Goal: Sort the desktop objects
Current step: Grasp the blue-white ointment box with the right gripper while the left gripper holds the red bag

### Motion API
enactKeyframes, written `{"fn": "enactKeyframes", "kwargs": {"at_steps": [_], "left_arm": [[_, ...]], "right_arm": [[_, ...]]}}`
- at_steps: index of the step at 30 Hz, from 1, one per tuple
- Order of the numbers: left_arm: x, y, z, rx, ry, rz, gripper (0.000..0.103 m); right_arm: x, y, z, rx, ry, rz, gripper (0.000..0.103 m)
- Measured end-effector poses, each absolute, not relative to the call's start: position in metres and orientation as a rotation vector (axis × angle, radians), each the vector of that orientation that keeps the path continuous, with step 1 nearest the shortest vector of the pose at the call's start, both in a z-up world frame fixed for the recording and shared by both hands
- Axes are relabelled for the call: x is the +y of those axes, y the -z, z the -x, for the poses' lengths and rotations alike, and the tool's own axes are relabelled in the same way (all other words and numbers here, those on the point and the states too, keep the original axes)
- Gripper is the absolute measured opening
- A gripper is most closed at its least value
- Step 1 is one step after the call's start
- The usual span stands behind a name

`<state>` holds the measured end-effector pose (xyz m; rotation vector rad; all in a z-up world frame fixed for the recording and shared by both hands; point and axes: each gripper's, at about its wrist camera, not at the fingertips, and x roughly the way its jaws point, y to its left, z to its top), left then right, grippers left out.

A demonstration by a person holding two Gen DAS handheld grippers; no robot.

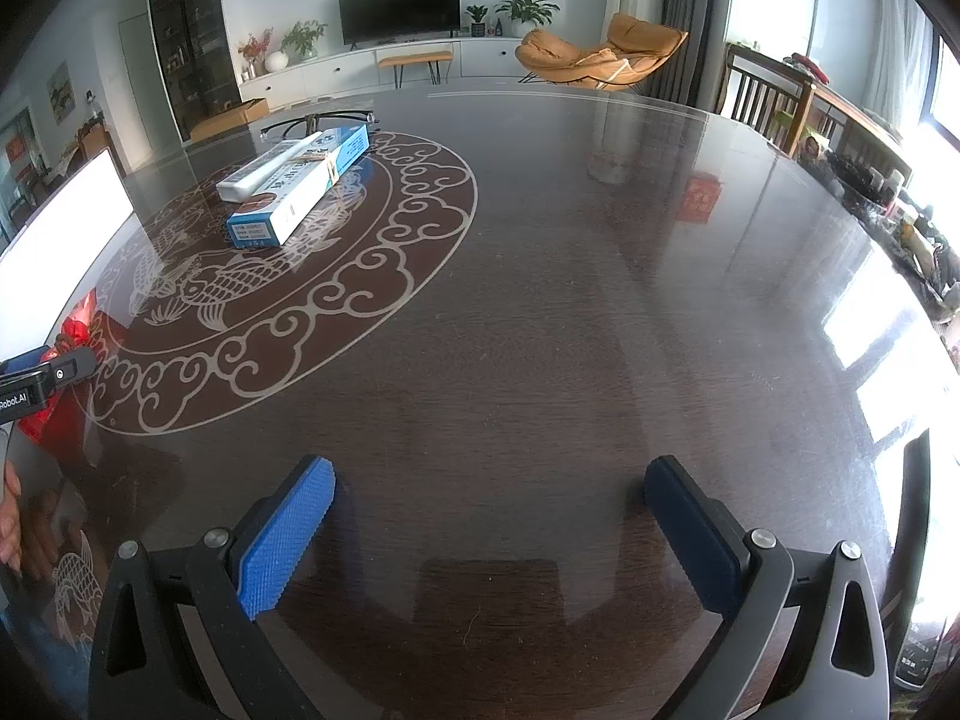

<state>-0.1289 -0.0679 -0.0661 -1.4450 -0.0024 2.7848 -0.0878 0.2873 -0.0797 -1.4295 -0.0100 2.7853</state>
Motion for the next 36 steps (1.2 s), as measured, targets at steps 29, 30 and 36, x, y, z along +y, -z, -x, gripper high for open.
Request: {"fn": "enactKeyframes", "kwargs": {"at_steps": [29, 30, 36], "left_arm": [[-0.068, 0.065, 0.129, -0.004, -2.786, 1.445, 0.103], [-0.068, 0.065, 0.129, -0.004, -2.786, 1.445, 0.103], [-0.067, 0.065, 0.129, -0.005, -2.786, 1.445, 0.103]], "right_arm": [[0.158, 0.077, 0.2, -0.153, -2.975, 1.482, 0.043], [0.163, 0.078, 0.183, -0.169, -2.981, 1.481, 0.042], [0.19, 0.078, 0.087, -0.188, -2.996, 1.462, 0.042]]}}
